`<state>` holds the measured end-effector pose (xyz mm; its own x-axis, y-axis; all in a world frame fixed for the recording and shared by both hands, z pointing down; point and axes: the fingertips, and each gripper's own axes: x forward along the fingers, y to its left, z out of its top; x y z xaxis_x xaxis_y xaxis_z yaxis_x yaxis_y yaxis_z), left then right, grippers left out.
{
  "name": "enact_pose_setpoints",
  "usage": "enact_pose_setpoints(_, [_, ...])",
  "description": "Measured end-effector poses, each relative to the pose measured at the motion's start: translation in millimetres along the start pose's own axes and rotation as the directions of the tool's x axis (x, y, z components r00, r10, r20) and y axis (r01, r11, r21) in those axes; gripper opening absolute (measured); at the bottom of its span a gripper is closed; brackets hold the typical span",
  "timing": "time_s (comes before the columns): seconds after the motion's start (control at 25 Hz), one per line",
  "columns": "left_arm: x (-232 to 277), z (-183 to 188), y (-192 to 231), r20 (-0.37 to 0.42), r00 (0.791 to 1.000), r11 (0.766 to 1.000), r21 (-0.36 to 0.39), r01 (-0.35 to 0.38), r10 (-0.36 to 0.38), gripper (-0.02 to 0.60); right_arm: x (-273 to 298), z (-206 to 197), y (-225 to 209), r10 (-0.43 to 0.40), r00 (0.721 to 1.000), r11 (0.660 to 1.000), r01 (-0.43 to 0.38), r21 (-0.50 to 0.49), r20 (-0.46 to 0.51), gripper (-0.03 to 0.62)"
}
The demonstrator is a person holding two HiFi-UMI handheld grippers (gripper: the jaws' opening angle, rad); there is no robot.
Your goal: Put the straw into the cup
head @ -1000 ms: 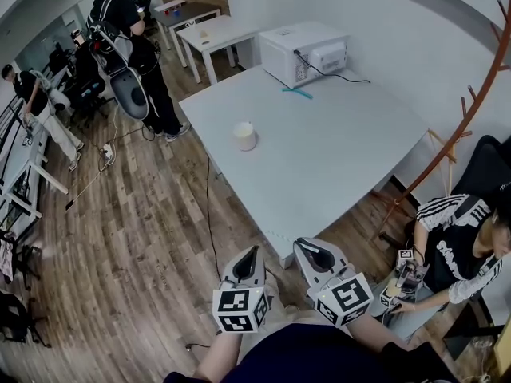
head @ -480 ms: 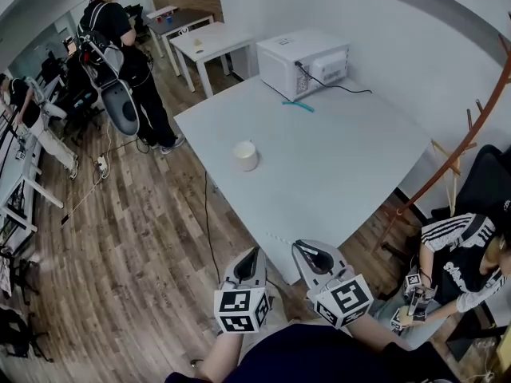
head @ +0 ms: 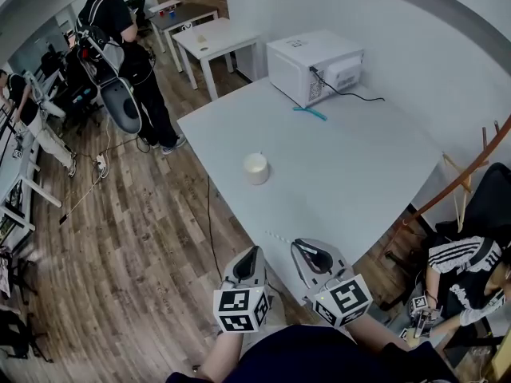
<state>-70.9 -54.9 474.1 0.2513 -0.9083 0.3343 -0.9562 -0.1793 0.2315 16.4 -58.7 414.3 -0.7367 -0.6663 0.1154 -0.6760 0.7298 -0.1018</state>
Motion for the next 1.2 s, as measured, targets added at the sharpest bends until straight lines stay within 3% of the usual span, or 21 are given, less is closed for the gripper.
enact_pose_setpoints(0.48, [59.5, 30.6, 50.9, -0.036, 0.999, 1.0, 0.003, 0.026, -0.025, 0.017, 72.6, 12.6, -35.2, -0.05, 0.999, 0.999, 0.05, 0.003, -0.022, 0.041])
enact_pose_setpoints(1.2, [120.2, 46.9, 107.1, -0.102, 0.99, 0.994, 0.019, 0.105, -0.102, 0.017, 153.3, 11.5, -72.0, -0.154, 0.987, 0.988, 0.154, 0.012, -0.045, 0.041])
